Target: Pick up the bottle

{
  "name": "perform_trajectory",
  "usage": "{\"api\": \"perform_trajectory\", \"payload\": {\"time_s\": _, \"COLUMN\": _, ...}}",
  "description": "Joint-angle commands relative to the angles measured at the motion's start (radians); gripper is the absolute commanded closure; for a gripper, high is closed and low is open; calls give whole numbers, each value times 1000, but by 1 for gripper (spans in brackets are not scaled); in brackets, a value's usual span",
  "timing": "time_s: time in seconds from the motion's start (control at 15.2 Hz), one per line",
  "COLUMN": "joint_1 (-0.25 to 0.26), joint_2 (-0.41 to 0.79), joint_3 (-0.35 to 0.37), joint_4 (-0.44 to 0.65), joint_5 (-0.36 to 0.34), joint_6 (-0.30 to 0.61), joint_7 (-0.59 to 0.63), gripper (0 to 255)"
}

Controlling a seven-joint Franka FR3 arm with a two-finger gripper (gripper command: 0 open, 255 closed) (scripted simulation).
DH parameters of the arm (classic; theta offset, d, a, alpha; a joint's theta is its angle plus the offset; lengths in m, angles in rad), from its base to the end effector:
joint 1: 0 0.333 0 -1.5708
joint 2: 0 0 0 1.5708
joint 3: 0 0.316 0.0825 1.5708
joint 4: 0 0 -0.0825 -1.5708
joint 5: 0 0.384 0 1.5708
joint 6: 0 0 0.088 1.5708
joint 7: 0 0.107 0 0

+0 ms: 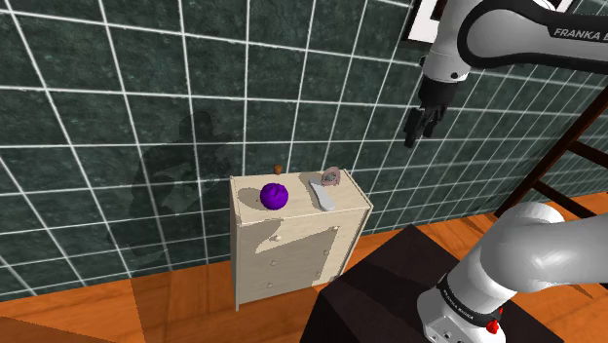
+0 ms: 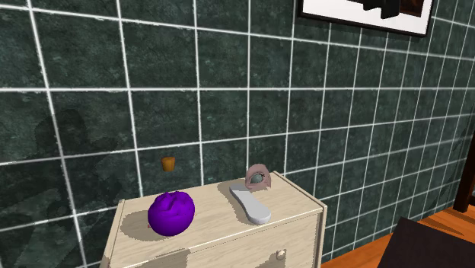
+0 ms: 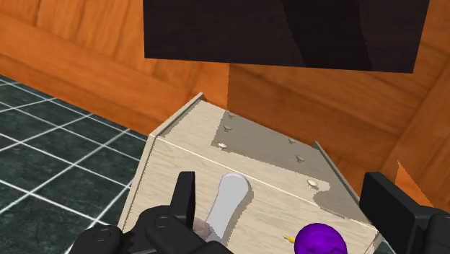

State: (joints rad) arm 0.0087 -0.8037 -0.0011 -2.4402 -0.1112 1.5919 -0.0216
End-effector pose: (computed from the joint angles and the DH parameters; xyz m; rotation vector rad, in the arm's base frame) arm 0.3016 -0.0094 0.5586 3.0304 0.0521 -0.0687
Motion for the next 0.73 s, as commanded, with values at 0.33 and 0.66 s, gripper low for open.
{"api": "perform_trajectory", "payload": {"time_s": 0.33, "joint_1": 16, "joint_2": 163, "joint_3": 37, "joint_4": 16, "joint_5": 25, "joint_6": 142, "joint_7": 54, "gripper": 0}}
{"api": "perform_trajectory", "payload": {"time_s": 0.66, "joint_1": 28, "joint_2": 343, "joint_3": 72, "joint_4": 67, "joint_5": 37, "joint_6": 266, "joint_7": 105, "gripper": 0}}
